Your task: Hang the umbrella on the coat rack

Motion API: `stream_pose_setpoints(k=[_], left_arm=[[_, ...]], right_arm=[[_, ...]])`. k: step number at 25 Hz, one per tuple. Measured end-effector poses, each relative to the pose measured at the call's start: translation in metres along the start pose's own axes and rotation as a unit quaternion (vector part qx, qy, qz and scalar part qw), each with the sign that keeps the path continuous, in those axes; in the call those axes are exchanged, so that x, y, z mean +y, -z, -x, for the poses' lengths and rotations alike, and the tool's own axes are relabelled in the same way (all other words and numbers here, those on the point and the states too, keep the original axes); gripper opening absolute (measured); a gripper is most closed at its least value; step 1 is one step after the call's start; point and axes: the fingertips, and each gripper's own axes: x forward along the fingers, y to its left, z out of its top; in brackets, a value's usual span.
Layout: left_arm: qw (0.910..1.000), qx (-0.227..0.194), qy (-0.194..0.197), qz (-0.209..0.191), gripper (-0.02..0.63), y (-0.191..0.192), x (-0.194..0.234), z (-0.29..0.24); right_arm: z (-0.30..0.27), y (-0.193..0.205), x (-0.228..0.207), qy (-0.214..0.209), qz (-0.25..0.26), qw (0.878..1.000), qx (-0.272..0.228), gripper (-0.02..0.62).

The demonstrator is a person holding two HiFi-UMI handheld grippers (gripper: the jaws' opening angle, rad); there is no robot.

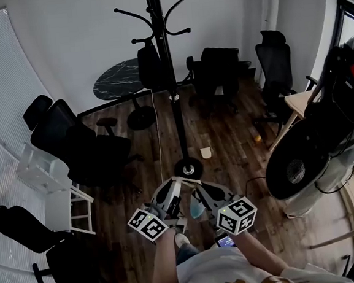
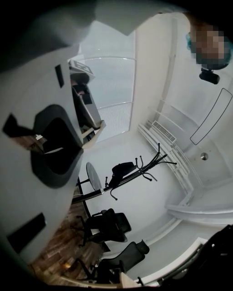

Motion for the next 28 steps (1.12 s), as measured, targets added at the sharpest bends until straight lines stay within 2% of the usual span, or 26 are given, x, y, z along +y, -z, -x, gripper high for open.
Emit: stream_pose_setpoints(k=[13,21,28], left_arm=[[0.9998,-0.001,-0.02,0.008,0.018,-0.006,0.026,-0.016],[0.9997,0.006,-0.01,0.019,0.018,-0.013,0.08,-0.061],[0.9991,0.039,0.011,0.015,0.018,-0.023,0.137,-0.117]], right_arm=[[-0.024,-0.008,-0.019,-0.009,-0.009,1.0,0.001,0.012],[-0.072,-0.017,-0.06,0.006,-0.016,1.0,-0.005,0.012],[-0.133,-0.033,-0.113,0.043,-0.026,0.999,-0.013,0.012]])
